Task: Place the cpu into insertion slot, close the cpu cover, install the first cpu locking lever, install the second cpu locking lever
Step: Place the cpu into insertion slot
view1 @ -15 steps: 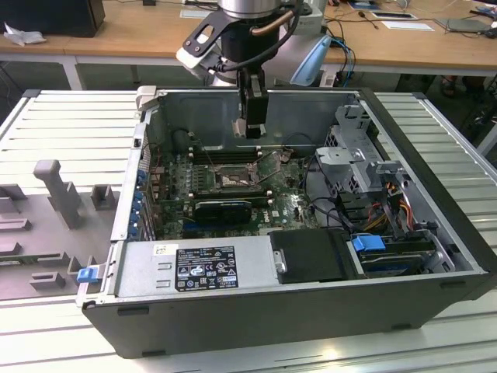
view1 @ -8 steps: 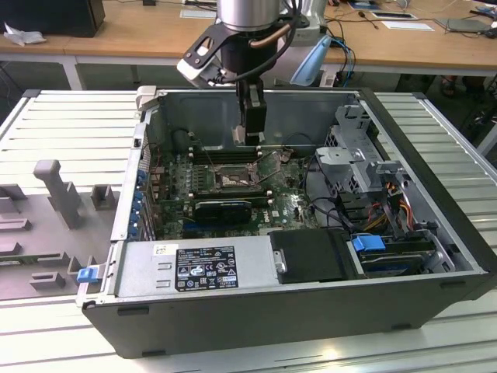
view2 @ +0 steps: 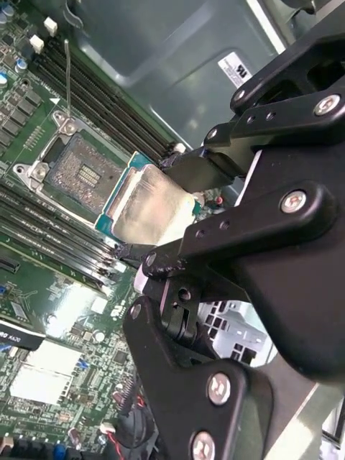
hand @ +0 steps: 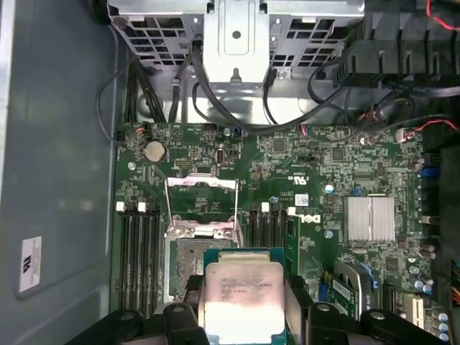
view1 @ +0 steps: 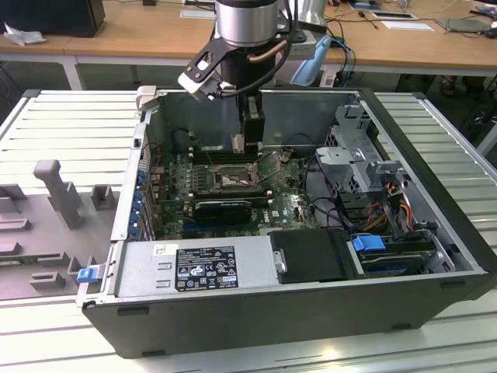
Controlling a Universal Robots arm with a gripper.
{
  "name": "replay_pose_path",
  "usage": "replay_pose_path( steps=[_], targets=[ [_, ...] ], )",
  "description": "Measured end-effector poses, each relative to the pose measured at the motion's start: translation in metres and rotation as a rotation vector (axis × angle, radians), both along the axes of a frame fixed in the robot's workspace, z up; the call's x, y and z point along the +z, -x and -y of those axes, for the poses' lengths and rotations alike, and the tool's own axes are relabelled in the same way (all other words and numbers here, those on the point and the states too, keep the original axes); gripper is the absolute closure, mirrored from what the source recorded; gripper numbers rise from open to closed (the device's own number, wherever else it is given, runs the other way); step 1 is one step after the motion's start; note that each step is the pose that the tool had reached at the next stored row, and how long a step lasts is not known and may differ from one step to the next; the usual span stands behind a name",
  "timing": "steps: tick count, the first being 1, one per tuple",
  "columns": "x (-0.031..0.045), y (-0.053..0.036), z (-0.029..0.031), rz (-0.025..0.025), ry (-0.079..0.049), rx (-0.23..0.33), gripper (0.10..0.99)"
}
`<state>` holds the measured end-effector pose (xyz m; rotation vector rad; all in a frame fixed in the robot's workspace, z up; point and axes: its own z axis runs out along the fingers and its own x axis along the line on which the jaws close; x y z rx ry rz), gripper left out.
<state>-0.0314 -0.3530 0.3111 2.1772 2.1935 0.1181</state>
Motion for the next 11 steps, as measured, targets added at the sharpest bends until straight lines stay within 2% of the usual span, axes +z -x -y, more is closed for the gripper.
replay_pose_path(
  steps=[8, 11],
  targets=[
    [-0.0176, 0.0029, -0.0001, 0.0, 0.0, 0.0, 0.557],
    [-0.0247, 0.0037, -0.0035, -0.0001, 0.0, 0.0, 0.557]
  ],
)
